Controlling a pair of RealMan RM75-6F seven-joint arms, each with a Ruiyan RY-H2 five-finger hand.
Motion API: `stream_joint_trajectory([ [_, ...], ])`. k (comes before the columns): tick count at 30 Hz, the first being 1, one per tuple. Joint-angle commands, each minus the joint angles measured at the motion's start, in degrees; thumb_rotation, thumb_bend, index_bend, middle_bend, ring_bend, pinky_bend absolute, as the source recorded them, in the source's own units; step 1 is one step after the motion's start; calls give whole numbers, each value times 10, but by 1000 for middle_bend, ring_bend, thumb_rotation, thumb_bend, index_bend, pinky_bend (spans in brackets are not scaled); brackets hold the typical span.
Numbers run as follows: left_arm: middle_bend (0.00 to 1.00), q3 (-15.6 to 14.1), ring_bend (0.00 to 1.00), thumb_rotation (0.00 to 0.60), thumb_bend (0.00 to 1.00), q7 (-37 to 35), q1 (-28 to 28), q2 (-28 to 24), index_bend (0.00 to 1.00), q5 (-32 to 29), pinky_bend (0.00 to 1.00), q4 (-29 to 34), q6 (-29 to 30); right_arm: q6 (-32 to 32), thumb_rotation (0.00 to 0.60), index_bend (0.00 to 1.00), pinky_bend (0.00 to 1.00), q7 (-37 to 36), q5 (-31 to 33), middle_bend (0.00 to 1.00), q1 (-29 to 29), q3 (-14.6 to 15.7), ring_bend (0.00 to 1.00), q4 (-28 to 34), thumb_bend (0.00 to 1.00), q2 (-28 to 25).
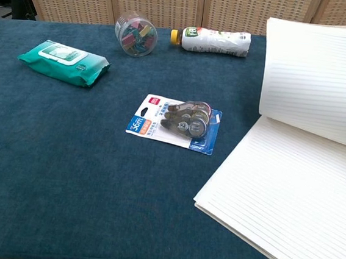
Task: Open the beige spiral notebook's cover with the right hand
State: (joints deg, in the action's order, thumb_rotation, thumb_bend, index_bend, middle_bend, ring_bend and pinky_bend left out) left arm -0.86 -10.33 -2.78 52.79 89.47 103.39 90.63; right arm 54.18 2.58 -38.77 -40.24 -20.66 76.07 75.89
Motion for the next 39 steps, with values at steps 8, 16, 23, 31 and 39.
stream_joint_trajectory([
  [8,0,6,0,600,0,18,5,3,0,-18,0,9,-10,-69,600,382,40,67,155,33,-81,-52,0,-255,503,116],
  [16,0,9,0,600,0,29,5,7,0,-29,0,11,-11,-90,600,4,0,-1,66,0,-80,-50,0,-337,0,148],
  [23,0,11,0,600,0,34,-2,14,0,-20,0,6,10,31,600,2,0,-120,-147,0,-25,-4,0,-237,0,84],
  [31,0,23,0,600,0,66,-14,36,0,-22,0,-2,45,247,600,2,0,-126,-320,0,85,63,0,-60,0,1],
  [39,0,22,0,600,0,45,-16,32,0,-15,0,-14,49,365,600,2,0,-81,-394,0,196,132,0,72,0,-53],
])
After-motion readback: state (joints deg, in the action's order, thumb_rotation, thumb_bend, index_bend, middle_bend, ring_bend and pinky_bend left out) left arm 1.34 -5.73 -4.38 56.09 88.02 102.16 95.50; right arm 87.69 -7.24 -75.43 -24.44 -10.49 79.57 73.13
